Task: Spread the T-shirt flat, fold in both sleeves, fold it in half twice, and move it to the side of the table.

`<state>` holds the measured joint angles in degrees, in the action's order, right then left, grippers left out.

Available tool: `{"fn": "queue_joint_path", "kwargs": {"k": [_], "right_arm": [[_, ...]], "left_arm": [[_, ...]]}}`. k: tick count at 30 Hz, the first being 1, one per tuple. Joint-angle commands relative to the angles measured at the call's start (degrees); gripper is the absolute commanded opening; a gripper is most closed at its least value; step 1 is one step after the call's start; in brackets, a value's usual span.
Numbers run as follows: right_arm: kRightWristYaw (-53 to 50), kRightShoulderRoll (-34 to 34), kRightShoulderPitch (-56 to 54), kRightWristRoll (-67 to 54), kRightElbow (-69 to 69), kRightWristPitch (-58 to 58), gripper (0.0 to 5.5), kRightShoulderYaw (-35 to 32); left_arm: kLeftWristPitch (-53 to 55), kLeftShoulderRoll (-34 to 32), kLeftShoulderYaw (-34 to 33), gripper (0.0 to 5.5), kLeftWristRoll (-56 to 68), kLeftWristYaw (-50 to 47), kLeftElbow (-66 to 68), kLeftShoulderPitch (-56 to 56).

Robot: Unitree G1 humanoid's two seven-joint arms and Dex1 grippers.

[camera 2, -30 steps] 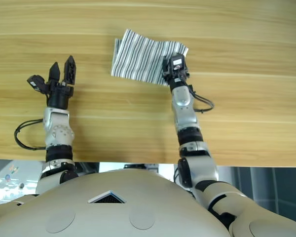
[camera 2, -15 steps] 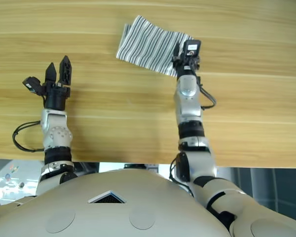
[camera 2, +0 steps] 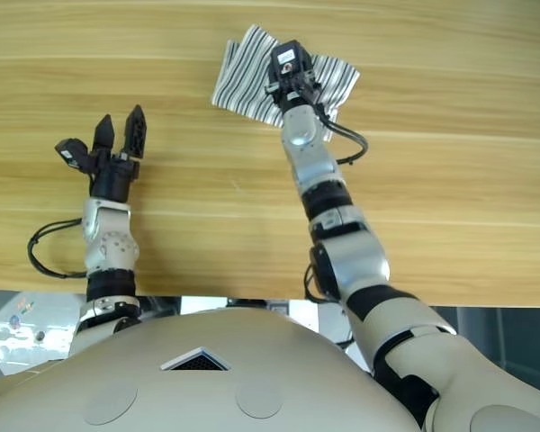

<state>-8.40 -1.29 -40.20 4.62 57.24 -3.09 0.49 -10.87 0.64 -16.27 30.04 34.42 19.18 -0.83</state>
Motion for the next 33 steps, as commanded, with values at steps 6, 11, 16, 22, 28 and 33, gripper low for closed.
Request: {"fn": "queue_joint_path", "kwargs": {"k": [6, 11, 16, 22, 28, 33], "right_arm": [[-0.25, 1.76, -8.15, -11.28, 16.42, 9.87, 2.48, -13.55], [-6.53, 8.58, -3.45, -12.61, 18.00, 10.64, 2.48, -17.99], [-12.78, 17.97, 2.37, -18.93, 16.49, 9.23, 2.48, -27.67], [-23.68, 21.84, 5.67, -26.42, 16.33, 4.08, 2.48, -38.69], [-29.57, 23.52, 5.13, -29.69, 16.66, 0.11, 2.48, -44.24], [-31.47, 25.12, 4.72, -30.00, 17.00, -1.60, 2.48, -46.25]], "left_arm": [[1.83, -0.06, 2.15, 5.36, -0.97, -2.69, -5.90, 1.78], [2.90, -0.35, 2.59, 5.36, -0.53, -3.57, -9.14, 3.60], [2.55, -0.28, 1.37, 5.36, 0.14, -4.15, -10.46, 5.59], [1.39, -1.81, -4.06, 5.36, 1.93, -5.71, -8.60, 6.90], [0.05, -1.65, -7.39, 5.36, 3.46, -5.70, -8.35, 9.37], [-0.75, -1.86, -8.85, 5.36, 4.40, -5.58, -7.98, 10.69]]}}
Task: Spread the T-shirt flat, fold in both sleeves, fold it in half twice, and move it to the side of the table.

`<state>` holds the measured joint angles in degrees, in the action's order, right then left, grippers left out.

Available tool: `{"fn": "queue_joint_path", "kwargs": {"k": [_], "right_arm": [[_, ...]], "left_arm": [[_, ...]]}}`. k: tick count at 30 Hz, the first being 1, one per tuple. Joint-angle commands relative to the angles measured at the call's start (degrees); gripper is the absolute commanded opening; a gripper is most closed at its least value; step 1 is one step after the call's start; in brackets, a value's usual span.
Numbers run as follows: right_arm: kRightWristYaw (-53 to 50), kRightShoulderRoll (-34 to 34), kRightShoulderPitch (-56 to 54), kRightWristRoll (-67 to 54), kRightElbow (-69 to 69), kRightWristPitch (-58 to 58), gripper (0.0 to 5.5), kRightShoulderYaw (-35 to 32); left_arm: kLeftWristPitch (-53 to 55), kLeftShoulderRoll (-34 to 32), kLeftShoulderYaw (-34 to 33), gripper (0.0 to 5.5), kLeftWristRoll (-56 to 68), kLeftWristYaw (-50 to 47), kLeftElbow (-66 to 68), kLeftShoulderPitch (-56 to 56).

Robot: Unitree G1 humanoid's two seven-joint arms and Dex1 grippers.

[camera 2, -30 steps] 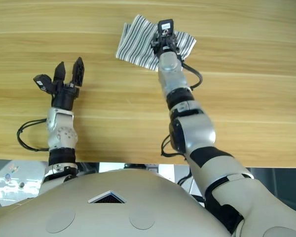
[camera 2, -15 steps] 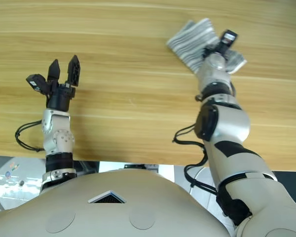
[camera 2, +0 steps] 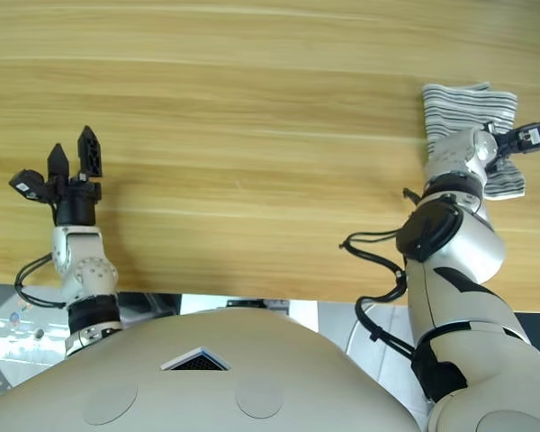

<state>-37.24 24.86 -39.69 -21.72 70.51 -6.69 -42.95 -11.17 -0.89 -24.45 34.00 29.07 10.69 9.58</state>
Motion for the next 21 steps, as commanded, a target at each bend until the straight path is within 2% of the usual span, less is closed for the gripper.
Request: {"fn": "queue_joint_path", "kwargs": {"k": [1, 4, 6, 9, 13, 14, 17, 21], "right_arm": [[-1.93, -1.10, 4.04, -3.76, 3.63, 1.79, 2.48, -2.94], [-0.10, -1.77, 3.27, -2.57, 1.99, -1.93, 2.48, -1.73], [-0.25, -2.60, 2.89, 0.98, -1.83, -8.30, 2.48, 1.58], [0.06, -6.94, 4.41, 11.94, -16.46, -19.59, 2.48, 12.19], [3.23, -13.36, 9.78, 25.05, -34.79, -23.97, 2.48, 26.31], [3.50, -14.10, 10.56, 29.14, -35.03, -24.08, 2.48, 29.90], [4.20, -16.72, 9.16, 38.84, -22.99, -24.31, 2.48, 39.98], [1.96, -19.11, 7.24, 41.62, -11.66, -26.03, 2.48, 43.61]], "left_arm": [[-0.74, -0.41, -0.65, 5.36, -0.12, -0.54, 1.19, -0.12], [-3.98, -0.51, -1.04, 5.36, -3.50, -3.32, 3.77, -2.35], [-7.05, -1.54, -1.46, 5.36, -6.35, -5.99, 6.35, -5.12], [-9.87, -3.76, -1.88, 5.36, -10.31, -11.38, 8.77, -10.89], [-11.42, -4.75, 2.45, 5.36, -18.89, -18.18, 13.58, -21.25], [-12.20, -5.02, 4.28, 5.36, -22.29, -19.98, 17.21, -24.15], [-14.58, -4.49, 8.77, 5.36, -31.58, -29.89, 31.40, -33.39], [-16.20, -3.96, 12.80, 5.36, -37.37, -36.53, 41.81, -35.85]]}}
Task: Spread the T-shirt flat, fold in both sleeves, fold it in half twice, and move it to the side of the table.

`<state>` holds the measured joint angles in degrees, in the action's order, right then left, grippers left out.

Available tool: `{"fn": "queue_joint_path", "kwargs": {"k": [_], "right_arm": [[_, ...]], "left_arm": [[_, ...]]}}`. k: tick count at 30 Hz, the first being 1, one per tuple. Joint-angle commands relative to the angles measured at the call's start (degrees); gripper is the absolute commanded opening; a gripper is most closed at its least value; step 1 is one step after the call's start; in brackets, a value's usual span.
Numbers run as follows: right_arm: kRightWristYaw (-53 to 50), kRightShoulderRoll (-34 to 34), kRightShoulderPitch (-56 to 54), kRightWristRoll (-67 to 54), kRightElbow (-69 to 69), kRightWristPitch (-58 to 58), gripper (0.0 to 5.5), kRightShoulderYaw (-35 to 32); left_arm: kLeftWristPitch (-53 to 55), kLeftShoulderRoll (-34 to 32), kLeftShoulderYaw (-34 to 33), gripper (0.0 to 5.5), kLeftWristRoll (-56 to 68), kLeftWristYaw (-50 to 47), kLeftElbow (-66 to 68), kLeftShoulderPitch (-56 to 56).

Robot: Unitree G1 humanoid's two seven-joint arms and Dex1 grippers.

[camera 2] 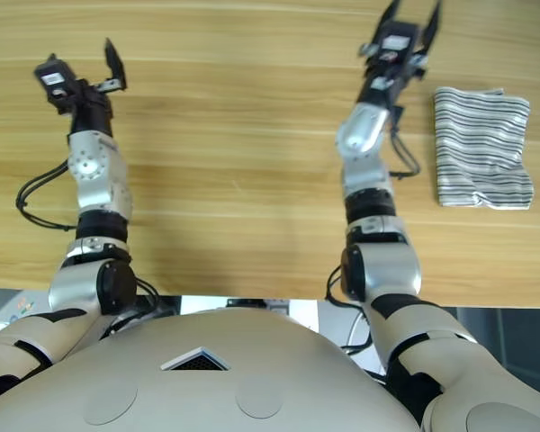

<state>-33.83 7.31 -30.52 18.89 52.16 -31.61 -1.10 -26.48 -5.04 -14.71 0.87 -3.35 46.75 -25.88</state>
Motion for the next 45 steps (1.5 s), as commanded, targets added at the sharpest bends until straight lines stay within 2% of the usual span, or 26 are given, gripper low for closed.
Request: {"fn": "queue_joint_path", "kwargs": {"k": [1, 4, 8, 13, 17, 20, 21, 25, 31, 38, 45], "right_arm": [[-0.46, -2.35, -1.47, 1.51, 7.49, -1.82, 2.48, 3.03], [0.85, -3.38, -0.18, 2.77, 7.42, -3.61, 2.48, 5.84], [1.80, -2.71, 1.43, 0.20, 5.91, -1.79, 2.48, 4.39], [8.17, -3.68, 1.92, -2.49, 4.42, -0.70, 2.48, 4.60], [19.70, -6.40, 1.67, -8.79, 4.90, 1.50, 2.48, 3.57], [32.34, -6.14, 5.06, -9.16, 0.15, -3.65, 2.48, 8.49], [33.75, -5.62, 5.91, -7.69, -0.91, -4.93, 2.48, 10.05], [32.94, -4.62, 6.16, -3.71, -2.07, -6.73, 2.48, 12.64], [25.20, -4.04, 4.06, -3.72, -0.41, -5.25, 2.48, 9.42], [14.13, -2.06, 1.75, -0.03, 2.46, -4.85, 2.48, 8.16], [16.91, -3.45, -0.10, -0.93, 5.50, -3.85, 2.48, 8.65]], "left_arm": [[-1.09, 0.09, 3.49, 5.36, -4.59, -4.43, 5.83, 1.02], [-0.71, -0.14, 1.73, 5.36, -1.82, -4.73, 5.49, 2.91], [1.35, 0.52, -1.04, 5.36, 3.24, -3.21, 4.02, 3.98], [1.02, 1.31, -0.49, 5.36, 5.68, -0.48, -2.76, 8.41], [0.15, 1.55, -0.07, 5.36, 7.16, 1.65, -8.39, 11.66], [0.01, 1.65, 1.05, 5.36, 6.88, 2.64, -10.85, 13.44], [0.12, 1.67, 1.22, 5.36, 6.96, 2.77, -11.66, 14.11], [0.44, 1.28, 1.41, 5.36, 5.72, 1.54, -15.57, 17.96], [0.65, 1.25, 0.62, 5.36, 5.11, -0.30, -17.53, 19.62], [-4.04, -1.09, 0.82, 5.36, -2.04, -6.79, -15.79, 19.03], [-8.11, -3.48, -0.60, 5.36, -6.38, -14.51, -11.47, 17.64]]}}
